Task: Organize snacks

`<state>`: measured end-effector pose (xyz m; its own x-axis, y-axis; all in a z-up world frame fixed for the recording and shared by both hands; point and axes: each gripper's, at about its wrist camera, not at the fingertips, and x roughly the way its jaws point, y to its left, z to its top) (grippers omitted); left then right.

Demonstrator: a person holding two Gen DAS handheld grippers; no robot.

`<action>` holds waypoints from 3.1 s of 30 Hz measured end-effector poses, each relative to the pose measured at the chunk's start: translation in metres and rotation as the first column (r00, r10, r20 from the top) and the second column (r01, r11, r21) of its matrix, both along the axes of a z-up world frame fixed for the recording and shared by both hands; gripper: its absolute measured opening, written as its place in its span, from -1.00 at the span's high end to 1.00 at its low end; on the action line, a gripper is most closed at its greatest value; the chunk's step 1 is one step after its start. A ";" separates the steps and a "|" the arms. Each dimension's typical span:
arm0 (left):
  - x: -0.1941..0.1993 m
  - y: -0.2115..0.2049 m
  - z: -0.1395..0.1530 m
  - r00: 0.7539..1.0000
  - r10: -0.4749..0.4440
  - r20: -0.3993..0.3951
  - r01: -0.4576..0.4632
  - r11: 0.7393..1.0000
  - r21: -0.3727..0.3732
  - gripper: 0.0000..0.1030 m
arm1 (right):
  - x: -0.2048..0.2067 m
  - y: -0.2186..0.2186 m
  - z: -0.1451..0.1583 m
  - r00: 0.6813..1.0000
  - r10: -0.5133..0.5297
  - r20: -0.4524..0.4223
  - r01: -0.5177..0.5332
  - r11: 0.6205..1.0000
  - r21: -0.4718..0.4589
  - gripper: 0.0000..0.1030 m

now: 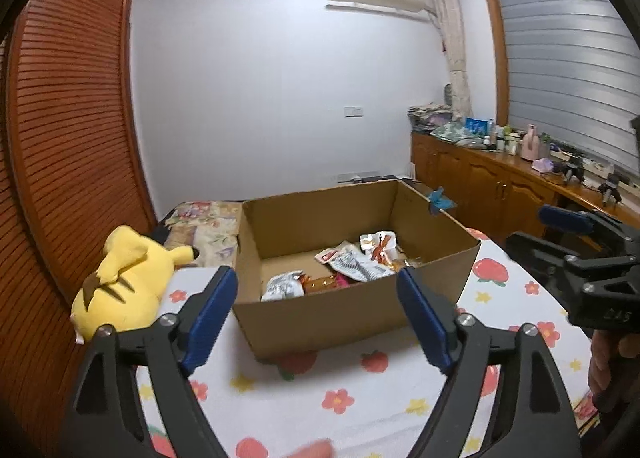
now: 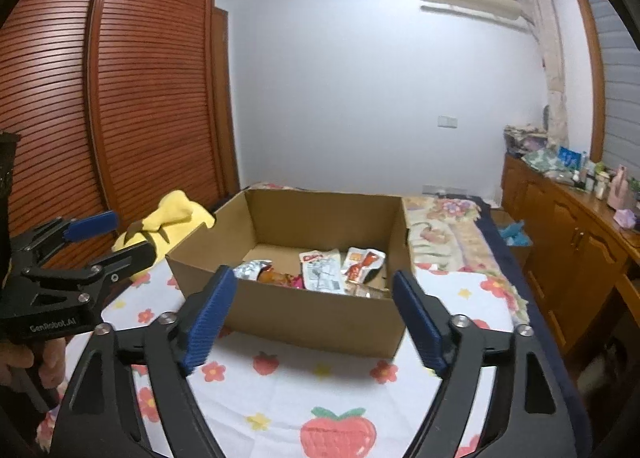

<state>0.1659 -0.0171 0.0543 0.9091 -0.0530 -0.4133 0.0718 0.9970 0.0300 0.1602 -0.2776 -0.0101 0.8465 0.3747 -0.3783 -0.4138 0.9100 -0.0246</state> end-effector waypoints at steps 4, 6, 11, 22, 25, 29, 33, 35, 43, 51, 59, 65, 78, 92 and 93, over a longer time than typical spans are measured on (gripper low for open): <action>-0.014 -0.001 -0.005 1.000 0.003 0.002 -0.003 1.000 -0.013 -0.70 | -0.013 -0.007 0.001 1.000 -0.023 0.016 0.022 1.000 0.013 -0.75; -0.019 -0.002 -0.006 1.000 -0.001 0.005 0.001 1.000 -0.007 -0.70 | -0.018 -0.009 0.002 0.999 -0.030 0.022 0.030 0.999 0.011 -0.76; -0.029 -0.005 -0.008 1.000 -0.004 0.008 0.004 1.000 -0.002 -0.70 | -0.028 -0.013 0.002 0.998 -0.050 0.040 0.050 0.999 0.010 -0.77; -0.040 -0.007 -0.008 1.000 0.001 0.013 -0.001 1.000 -0.019 -0.71 | -0.037 -0.017 0.000 0.997 -0.062 0.040 0.061 0.998 0.014 -0.78; -0.042 -0.005 -0.007 1.000 0.002 0.015 -0.002 1.000 -0.022 -0.71 | -0.039 -0.019 0.000 0.997 -0.063 0.038 0.062 0.998 0.018 -0.78; -0.043 -0.005 -0.007 1.000 0.006 0.018 -0.005 1.000 -0.016 -0.72 | -0.039 -0.019 -0.001 0.997 -0.066 0.039 0.066 0.998 0.016 -0.78; -0.045 -0.005 -0.006 1.000 0.008 0.017 -0.008 1.000 -0.017 -0.73 | -0.039 -0.020 -0.002 0.997 -0.072 0.036 0.072 0.997 0.019 -0.78; -0.045 -0.005 -0.005 1.000 0.010 0.018 -0.010 1.000 -0.019 -0.73 | -0.040 -0.021 -0.002 0.997 -0.073 0.037 0.073 0.997 0.018 -0.78; -0.047 -0.004 -0.005 1.000 0.011 0.018 -0.011 1.000 -0.021 -0.73 | -0.040 -0.021 -0.002 0.997 -0.073 0.038 0.072 0.997 0.018 -0.78; -0.048 -0.003 -0.004 1.000 0.017 0.019 -0.016 1.000 -0.019 -0.74 | -0.040 -0.021 -0.002 0.997 -0.074 0.037 0.073 0.997 0.019 -0.78; -0.048 -0.003 -0.004 1.000 0.017 0.018 -0.017 1.000 -0.020 -0.74 | -0.041 -0.021 -0.001 0.997 -0.072 0.040 0.071 0.997 0.019 -0.78; -0.049 -0.003 -0.004 1.000 0.019 0.018 -0.018 1.000 -0.018 -0.74 | -0.042 -0.022 0.000 0.996 -0.073 0.041 0.072 0.997 0.019 -0.78; -0.050 -0.003 -0.004 1.000 0.017 0.021 -0.017 1.000 -0.019 -0.74 | -0.042 -0.021 -0.001 0.997 -0.072 0.040 0.072 0.997 0.019 -0.78; -0.051 -0.003 -0.004 1.000 0.016 0.022 -0.015 1.000 -0.019 -0.74 | -0.043 -0.021 0.000 0.996 -0.074 0.042 0.073 0.997 0.020 -0.78; -0.052 -0.004 -0.004 1.000 0.016 0.022 -0.016 1.000 -0.019 -0.74 | -0.043 -0.021 0.000 0.996 -0.073 0.042 0.072 0.997 0.021 -0.78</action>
